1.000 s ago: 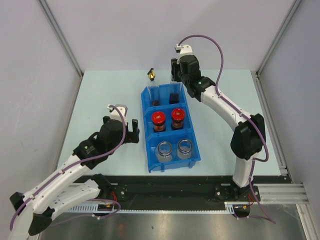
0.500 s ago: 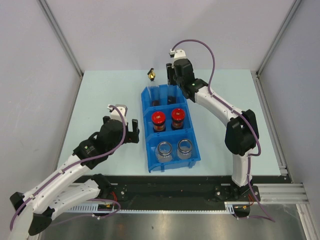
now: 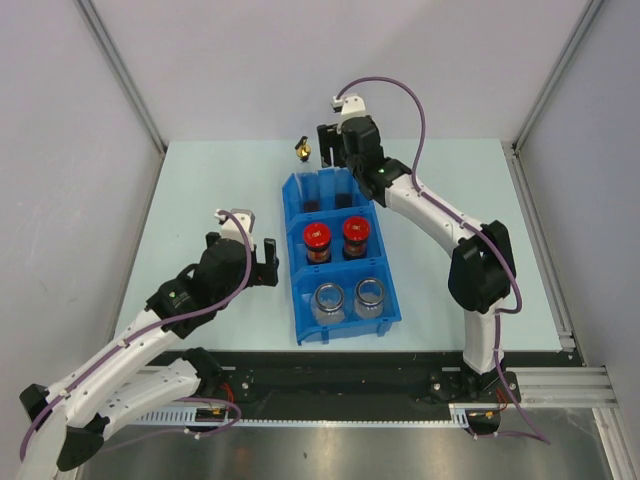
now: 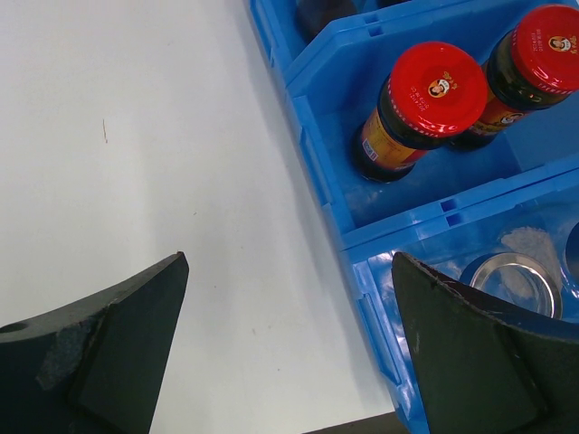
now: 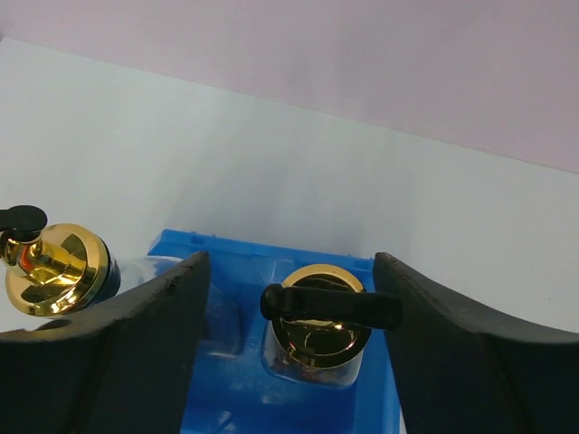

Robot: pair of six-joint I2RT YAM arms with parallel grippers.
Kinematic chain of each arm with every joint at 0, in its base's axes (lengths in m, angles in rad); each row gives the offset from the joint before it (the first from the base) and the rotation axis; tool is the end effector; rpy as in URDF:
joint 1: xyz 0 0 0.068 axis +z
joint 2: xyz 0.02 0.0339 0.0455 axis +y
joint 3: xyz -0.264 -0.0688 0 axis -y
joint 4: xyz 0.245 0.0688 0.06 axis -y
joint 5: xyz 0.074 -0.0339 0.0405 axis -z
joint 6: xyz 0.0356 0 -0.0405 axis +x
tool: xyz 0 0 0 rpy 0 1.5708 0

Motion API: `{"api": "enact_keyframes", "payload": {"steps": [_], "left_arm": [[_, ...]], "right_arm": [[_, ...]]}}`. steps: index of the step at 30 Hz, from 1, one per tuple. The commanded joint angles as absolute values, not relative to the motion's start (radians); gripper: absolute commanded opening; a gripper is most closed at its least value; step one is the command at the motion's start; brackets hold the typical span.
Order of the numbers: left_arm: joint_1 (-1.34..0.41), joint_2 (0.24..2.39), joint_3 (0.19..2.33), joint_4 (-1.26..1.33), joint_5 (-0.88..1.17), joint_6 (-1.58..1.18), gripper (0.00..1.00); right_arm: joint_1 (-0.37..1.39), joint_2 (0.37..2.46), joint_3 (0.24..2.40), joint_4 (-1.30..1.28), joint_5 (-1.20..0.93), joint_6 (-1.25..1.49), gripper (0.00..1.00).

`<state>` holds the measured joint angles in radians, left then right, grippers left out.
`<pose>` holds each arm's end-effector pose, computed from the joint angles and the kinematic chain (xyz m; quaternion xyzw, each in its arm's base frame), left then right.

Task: Organize the condiment bottles

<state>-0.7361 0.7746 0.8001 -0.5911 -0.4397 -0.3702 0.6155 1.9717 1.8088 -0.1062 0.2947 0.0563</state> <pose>0.1320 -0.0991 0.3075 0.0523 0.8601 -0.0844 0.5004 0.3968 0.2679 0.3473 -0.1317 0.7809 0.0873 0.6043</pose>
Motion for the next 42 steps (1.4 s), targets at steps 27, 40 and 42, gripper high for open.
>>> {"api": "enact_keyframes", "payload": {"steps": [27, 40, 42], "left_arm": [[-0.727, 0.730, 0.815, -0.525, -0.476, -0.436, 1.00], [-0.727, 0.749, 0.818, -0.526, -0.471, -0.442, 1.00], [-0.727, 0.753, 0.818, -0.522, -0.466, -0.440, 1.00]], "right_arm": [[0.632, 1.349, 1.359, -0.357, 0.491, 0.215, 1.00], [0.600, 0.841, 0.887, -0.517, 0.560, 0.411, 1.00], [0.588, 0.780, 0.848, -0.528, 0.545, 0.434, 1.00]]}}
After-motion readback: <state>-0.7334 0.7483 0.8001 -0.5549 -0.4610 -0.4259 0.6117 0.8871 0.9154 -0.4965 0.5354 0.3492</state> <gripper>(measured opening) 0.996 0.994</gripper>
